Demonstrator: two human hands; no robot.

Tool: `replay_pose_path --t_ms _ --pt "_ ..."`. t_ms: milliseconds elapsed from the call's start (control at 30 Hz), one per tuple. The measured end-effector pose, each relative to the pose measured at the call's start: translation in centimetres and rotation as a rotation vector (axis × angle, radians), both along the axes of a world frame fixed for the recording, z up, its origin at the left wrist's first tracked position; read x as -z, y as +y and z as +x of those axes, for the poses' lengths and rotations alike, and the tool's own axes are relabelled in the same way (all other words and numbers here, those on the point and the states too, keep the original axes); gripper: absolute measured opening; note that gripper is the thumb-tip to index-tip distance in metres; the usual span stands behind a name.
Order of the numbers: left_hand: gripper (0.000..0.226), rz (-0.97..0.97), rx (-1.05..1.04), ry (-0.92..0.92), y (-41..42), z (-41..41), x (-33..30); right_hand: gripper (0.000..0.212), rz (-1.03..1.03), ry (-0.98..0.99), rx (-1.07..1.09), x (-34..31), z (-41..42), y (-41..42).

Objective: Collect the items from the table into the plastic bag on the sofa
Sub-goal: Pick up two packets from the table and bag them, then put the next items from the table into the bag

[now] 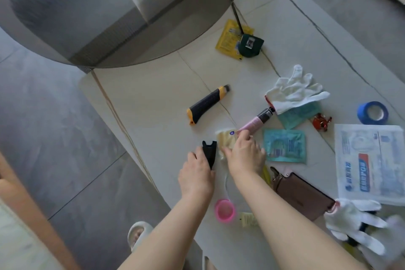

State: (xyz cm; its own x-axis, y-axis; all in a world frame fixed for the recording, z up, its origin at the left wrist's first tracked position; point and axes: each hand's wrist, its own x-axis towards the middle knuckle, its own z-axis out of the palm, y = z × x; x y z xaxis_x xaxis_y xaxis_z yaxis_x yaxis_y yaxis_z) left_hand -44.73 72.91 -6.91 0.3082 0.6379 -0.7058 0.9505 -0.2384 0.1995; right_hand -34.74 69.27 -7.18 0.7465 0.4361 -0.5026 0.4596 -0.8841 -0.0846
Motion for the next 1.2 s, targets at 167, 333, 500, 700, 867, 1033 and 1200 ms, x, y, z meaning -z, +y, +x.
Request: replay_pose_path --t_ms 167,333,500,700,867,1033,1200 --pt "0.055 0.003 -0.098 0.013 0.5 -0.8 -0.1 0.033 0.054 0.044 -0.085 -1.0 0.9 -1.0" --pt "0.036 -0.027 -0.223 -0.043 1.7 -1.6 -0.3 0.030 0.031 -0.007 -0.373 -2.3 6.6 -1.1" --pt "0.036 -0.032 -0.245 -0.083 2.2 -1.7 0.0 0.068 -0.169 -0.022 -0.562 -1.4 9.1 -0.1" --pt "0.038 -0.060 -0.300 -0.107 2.0 -2.3 0.2 0.031 -0.274 -0.213 -0.569 -1.1 7.9 0.0" --pt "0.040 -0.078 -0.423 -0.175 2.2 -3.5 -1.2 0.034 -0.092 0.026 -0.398 -2.4 3.8 0.3" --pt "0.028 -0.095 -0.549 -0.269 3.8 -6.9 -5.0 0.025 0.114 0.367 -0.078 -5.5 -0.9 1.5" --pt "0.019 -0.076 -0.691 -0.329 6.3 -12.7 -10.0 0.027 0.257 0.590 0.054 -11.0 -6.5 4.2"
